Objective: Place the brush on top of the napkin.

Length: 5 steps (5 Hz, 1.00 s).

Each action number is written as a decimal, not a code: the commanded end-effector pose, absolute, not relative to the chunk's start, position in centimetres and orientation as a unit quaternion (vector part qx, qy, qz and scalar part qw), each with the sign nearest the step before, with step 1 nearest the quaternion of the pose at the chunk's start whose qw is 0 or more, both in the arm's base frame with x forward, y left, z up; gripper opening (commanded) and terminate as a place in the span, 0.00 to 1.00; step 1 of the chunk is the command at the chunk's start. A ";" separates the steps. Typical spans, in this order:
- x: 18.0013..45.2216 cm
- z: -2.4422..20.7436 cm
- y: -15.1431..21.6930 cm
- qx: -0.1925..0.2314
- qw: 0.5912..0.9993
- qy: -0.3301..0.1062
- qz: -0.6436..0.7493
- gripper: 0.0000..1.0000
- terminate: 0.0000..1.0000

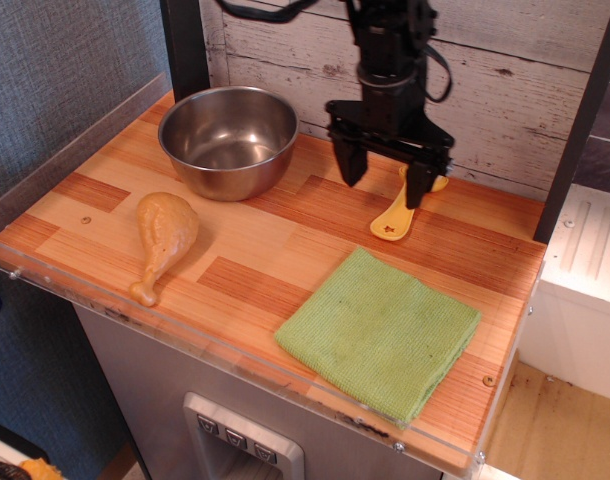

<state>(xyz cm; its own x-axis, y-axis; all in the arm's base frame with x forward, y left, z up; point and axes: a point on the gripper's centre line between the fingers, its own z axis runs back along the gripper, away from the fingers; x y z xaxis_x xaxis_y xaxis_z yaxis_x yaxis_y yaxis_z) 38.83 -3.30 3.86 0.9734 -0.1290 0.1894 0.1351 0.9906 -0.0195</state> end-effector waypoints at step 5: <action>41.4 3.3 -6.7 0.021 0.995 -0.068 -0.069 0.00 0.00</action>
